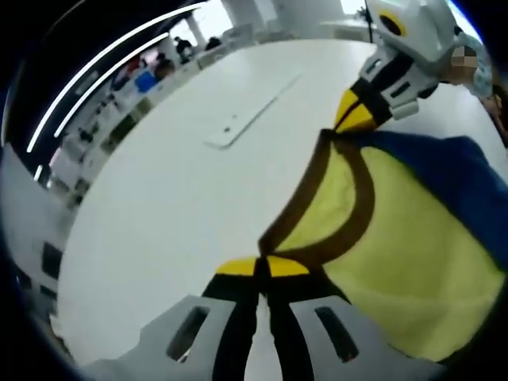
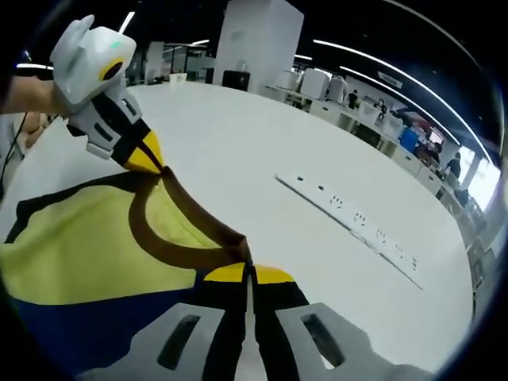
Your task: Fold the garment on the visible template until the final outline fits inside the template.
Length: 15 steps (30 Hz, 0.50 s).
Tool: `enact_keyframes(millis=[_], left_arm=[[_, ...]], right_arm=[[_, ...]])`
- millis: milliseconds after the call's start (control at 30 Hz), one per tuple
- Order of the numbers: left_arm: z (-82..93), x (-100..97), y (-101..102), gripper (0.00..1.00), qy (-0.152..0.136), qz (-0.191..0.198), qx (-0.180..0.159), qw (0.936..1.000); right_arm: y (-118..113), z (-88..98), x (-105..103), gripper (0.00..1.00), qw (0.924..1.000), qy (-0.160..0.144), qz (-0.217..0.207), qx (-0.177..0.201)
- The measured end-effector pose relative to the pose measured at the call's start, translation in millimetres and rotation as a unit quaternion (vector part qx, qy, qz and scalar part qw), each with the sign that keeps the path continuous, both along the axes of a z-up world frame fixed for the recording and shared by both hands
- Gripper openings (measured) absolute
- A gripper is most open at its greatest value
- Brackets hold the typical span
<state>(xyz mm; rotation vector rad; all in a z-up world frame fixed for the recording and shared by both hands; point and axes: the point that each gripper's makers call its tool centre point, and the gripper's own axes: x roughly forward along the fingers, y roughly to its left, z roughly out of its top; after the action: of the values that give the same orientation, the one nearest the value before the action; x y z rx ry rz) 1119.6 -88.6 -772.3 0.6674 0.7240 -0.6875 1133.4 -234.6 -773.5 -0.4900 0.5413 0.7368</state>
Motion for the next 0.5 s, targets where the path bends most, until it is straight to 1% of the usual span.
enact_keyframes(millis=[67,167,233,267,400,500], left_arm=[[0.6,0.0,0,0.0,-0.001,-0.005,0.006,1.0],[1.8,-0.3,-2,0.02,0.0,-0.001,0.001,1.0],[4.4,-1.0,-4,0.03,-0.002,0.0,-0.002,1.0],[7.6,-1.0,-4,0.04,-0.008,-0.001,-0.003,1.0],[15.2,-0.9,-5,0.06,-0.009,-0.002,-0.007,0.9999],[22.2,-3.8,-8,0.08,-0.01,-0.005,-0.012,0.9999]], right_arm=[[1,3.0,-1,0.03,0.9998,-0.013,0.01,-0.013],[2,8.3,-2,0.04,0.9999,-0.013,0.008,-0.004],[0,8.7,3,0.05,0.9999,-0.017,0.003,0.0],[-2,11.0,3,0.05,0.9999,-0.017,0.0,0.002],[-5,14.5,3,0.09,0.9998,-0.01,-0.007,0.013],[-5,17.8,0,0.09,0.9999,-0.008,-0.004,0.013]])
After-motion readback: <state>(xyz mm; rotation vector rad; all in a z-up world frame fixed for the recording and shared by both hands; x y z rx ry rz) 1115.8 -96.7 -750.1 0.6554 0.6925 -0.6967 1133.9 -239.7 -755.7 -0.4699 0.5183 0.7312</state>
